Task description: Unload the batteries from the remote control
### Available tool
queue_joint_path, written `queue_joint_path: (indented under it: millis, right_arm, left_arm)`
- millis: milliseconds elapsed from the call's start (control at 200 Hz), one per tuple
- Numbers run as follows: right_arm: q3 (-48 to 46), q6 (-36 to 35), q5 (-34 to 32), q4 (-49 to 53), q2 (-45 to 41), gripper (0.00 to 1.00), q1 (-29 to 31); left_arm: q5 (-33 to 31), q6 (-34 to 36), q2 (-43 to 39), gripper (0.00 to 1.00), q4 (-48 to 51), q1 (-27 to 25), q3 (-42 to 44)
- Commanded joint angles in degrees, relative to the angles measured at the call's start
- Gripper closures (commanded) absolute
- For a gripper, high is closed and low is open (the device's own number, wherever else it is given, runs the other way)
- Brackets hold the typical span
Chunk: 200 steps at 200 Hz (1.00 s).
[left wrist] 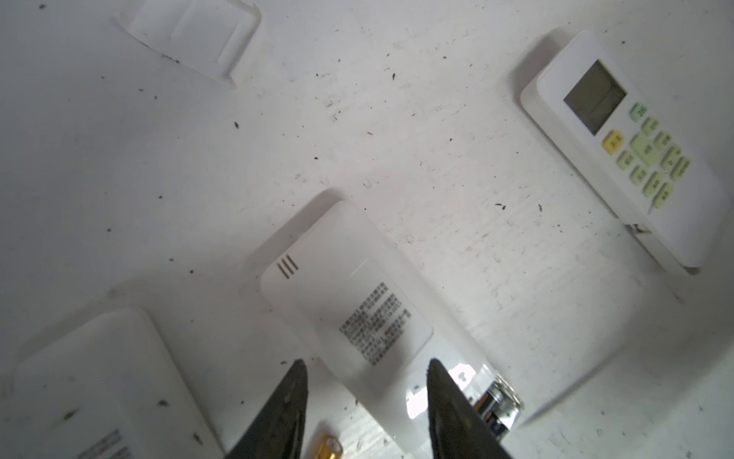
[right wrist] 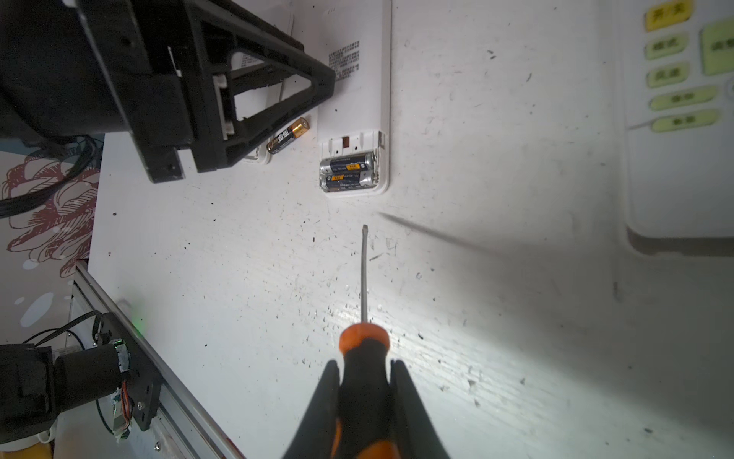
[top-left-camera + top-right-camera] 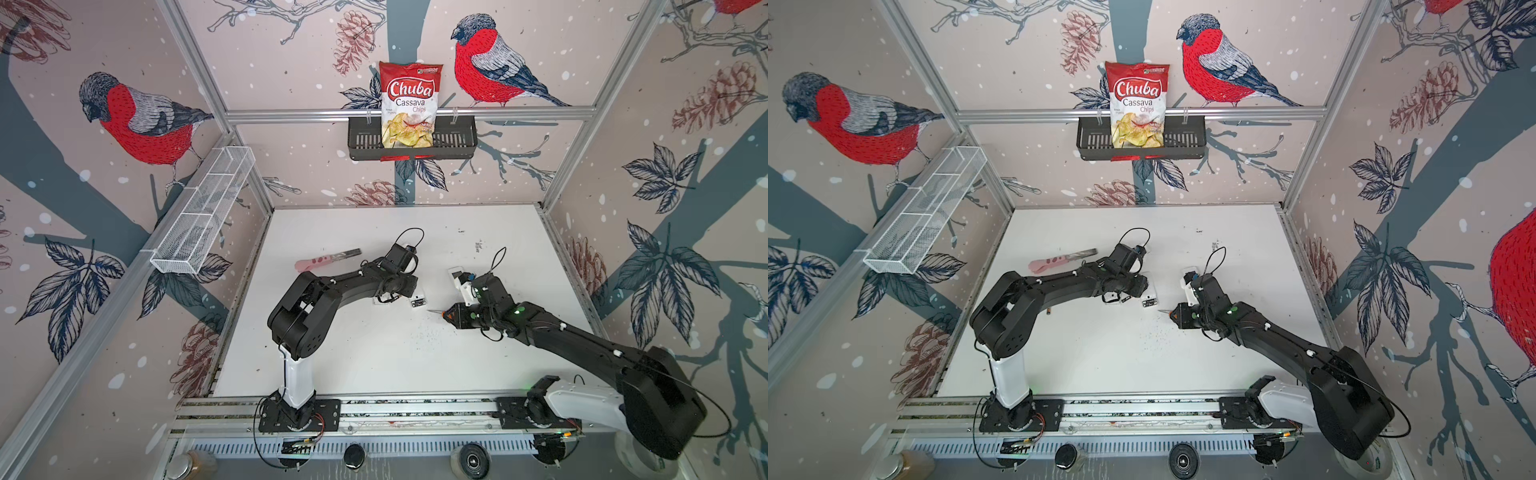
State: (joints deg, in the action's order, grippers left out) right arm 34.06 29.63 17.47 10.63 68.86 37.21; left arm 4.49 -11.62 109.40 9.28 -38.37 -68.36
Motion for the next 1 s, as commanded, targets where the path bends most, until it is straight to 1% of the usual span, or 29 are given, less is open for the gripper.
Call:
queue_joint_path:
  millis: [0, 335, 690, 801, 871, 936, 996]
  right_arm:
    - [0.6, 0.0, -0.2, -3.2, 0.1, 0.97, 0.2]
    - [1.3, 0.8, -2.2, -5.2, 0.8, 0.97, 0.8]
    - [2.2, 1.4, -4.1, -5.7, 2.7, 0.97, 3.7]
    - [2.5, 1.7, -6.2, -4.5, 2.7, 0.97, 3.6]
    - [2.8, 1.8, -6.9, -3.7, 2.5, 0.98, 3.0]
    - [3.3, 1.6, -6.8, -3.0, 2.3, 0.98, 2.0]
    - [4.0, 1.2, -6.6, -2.1, 2.2, 0.98, 1.1]
  left_arm:
    - [1.1, 1.1, 1.1, 0.51, -0.6, -0.1, -0.9]
    - [2.2, 1.4, 3.4, 0.53, -1.0, -0.1, -1.9]
    - [2.0, 1.3, 3.3, 0.55, -1.0, -0.1, -1.8]
    - [0.2, 0.1, 1.0, 0.55, -1.4, -0.1, -1.0]
    - [-1.1, -1.9, -1.7, 0.55, -2.9, -0.1, 0.8]
    - [0.1, -4.1, -4.3, 0.51, -5.4, -0.1, 3.2]
    - [1.6, -5.6, -6.3, 0.51, -7.3, -0.1, 5.4]
